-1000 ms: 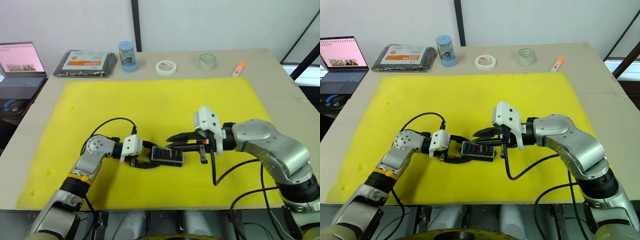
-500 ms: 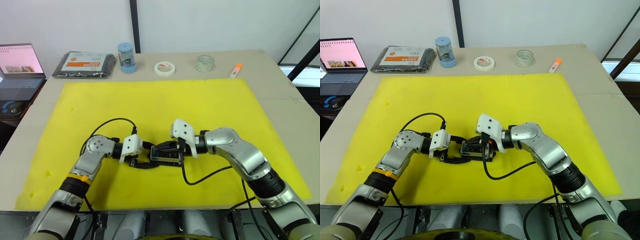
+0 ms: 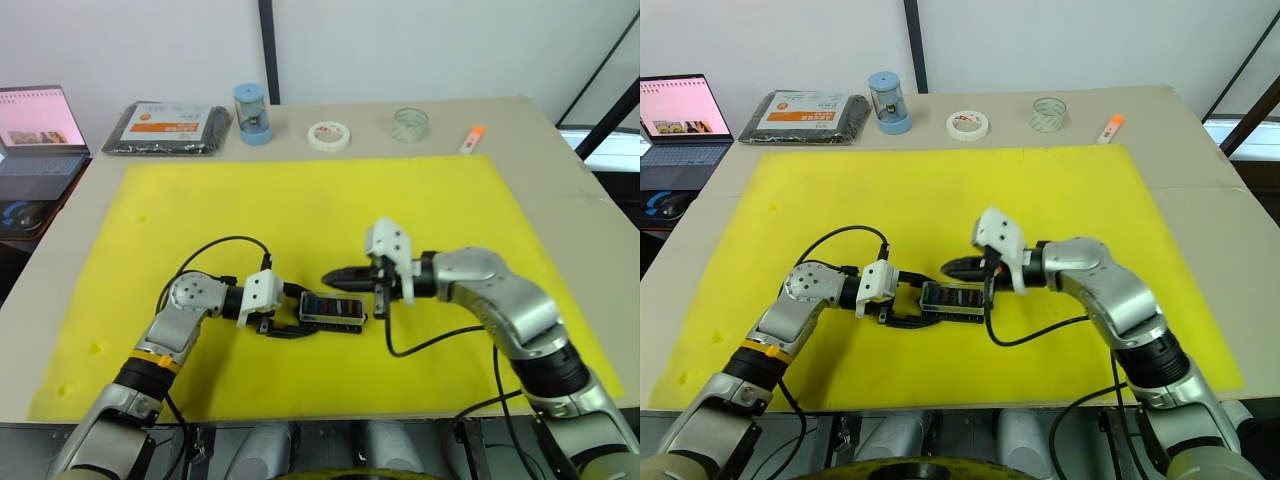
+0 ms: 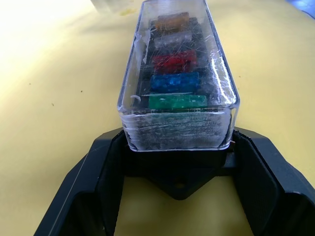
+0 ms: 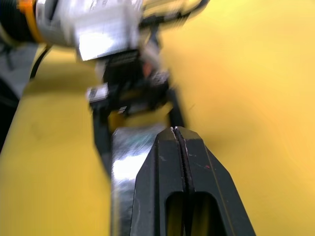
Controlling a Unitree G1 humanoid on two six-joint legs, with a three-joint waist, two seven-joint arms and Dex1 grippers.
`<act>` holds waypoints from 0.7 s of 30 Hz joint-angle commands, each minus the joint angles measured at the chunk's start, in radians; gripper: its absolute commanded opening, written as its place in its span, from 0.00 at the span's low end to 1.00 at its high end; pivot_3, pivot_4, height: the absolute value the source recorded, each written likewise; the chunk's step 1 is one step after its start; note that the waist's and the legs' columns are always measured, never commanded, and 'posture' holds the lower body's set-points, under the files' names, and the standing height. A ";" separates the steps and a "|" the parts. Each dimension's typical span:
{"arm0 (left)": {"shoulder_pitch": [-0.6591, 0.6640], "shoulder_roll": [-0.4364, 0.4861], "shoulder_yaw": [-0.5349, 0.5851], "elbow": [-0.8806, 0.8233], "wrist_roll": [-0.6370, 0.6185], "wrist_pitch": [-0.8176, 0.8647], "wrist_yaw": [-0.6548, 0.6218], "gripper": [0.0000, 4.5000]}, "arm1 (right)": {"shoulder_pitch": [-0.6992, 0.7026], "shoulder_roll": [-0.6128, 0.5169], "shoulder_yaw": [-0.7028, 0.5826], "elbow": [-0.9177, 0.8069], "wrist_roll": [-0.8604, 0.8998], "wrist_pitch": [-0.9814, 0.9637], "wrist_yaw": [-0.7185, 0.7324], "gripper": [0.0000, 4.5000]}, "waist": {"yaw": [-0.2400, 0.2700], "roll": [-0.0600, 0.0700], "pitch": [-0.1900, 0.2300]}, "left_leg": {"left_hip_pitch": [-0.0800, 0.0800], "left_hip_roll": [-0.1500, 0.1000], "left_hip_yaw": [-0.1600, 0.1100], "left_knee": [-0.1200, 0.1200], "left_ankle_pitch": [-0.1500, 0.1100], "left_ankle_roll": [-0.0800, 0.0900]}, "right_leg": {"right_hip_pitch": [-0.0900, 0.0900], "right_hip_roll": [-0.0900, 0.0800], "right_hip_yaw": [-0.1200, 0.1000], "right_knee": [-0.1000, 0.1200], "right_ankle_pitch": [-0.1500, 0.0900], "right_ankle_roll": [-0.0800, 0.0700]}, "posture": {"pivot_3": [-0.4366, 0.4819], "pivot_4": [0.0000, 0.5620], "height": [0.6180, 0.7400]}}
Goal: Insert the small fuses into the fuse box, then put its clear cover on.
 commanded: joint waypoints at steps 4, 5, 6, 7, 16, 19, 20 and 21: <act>-0.007 0.007 0.039 -0.004 -0.010 0.030 0.038 0.61 | 0.051 -0.156 -0.171 -0.064 0.019 -0.095 0.075 0.34 | 0.002 0.000 0.000 | 0.000 0.000 0.000 0.000 0.000 0.000 | 0.000 0.000 0.000 0.000 0.000 0.000 | 0.48 0.27 1.00; -0.014 0.002 0.037 0.003 -0.006 0.029 0.045 0.61 | 0.068 -0.182 -0.194 -0.071 0.025 -0.110 0.091 0.42 | 0.001 0.000 0.000 | 0.000 0.000 0.000 0.000 0.000 0.000 | 0.000 0.000 0.000 0.000 0.000 0.000 | 0.48 0.27 1.00; -0.021 -0.004 0.035 0.009 0.000 0.028 0.050 0.61 | 0.085 -0.202 -0.213 -0.077 0.030 -0.124 0.105 0.50 | 0.001 0.000 0.001 | 0.000 0.000 0.000 0.000 0.000 0.000 | 0.000 0.000 0.000 0.000 0.000 0.000 | 0.48 0.27 1.00; -0.030 -0.013 0.031 0.019 0.009 0.023 0.060 0.61 | 0.107 -0.225 -0.231 -0.082 0.030 -0.145 0.124 0.57 | 0.002 0.000 0.001 | 0.000 0.000 0.001 0.000 0.000 0.000 | 0.000 0.000 0.000 0.000 0.000 0.000 | 0.48 0.27 1.00; -0.058 -0.078 0.018 0.031 0.038 0.042 0.107 0.61 | 0.252 -0.327 -0.322 -0.074 0.015 -0.237 0.183 1.00 | 0.004 0.000 0.001 | 0.001 0.000 0.001 0.001 0.000 0.001 | 0.002 -0.001 0.000 -0.001 0.000 0.000 | 0.48 0.27 1.00; -0.051 -0.063 0.025 0.022 0.032 0.053 0.097 0.77 | 0.251 -0.324 -0.322 -0.058 0.014 -0.246 0.180 1.00 | 0.004 0.000 0.001 | 0.001 0.000 0.001 0.001 0.000 0.001 | 0.002 -0.001 0.000 -0.001 0.000 0.000 | 0.48 0.27 1.00; -0.048 -0.056 0.029 0.015 0.026 0.062 0.091 0.82 | 0.251 -0.322 -0.322 -0.053 0.016 -0.248 0.180 1.00 | 0.004 0.000 0.001 | 0.001 0.000 0.001 0.001 0.000 0.001 | 0.003 -0.001 0.000 -0.001 0.000 0.000 | 0.48 0.27 1.00; -0.041 -0.041 0.037 -0.001 0.015 0.079 0.083 0.89 | 0.251 -0.318 -0.325 -0.047 0.021 -0.246 0.177 1.00 | 0.004 0.000 0.001 | 0.001 0.000 0.001 0.001 0.000 0.001 | 0.003 -0.001 0.000 -0.001 0.000 0.000 | 0.48 0.27 1.00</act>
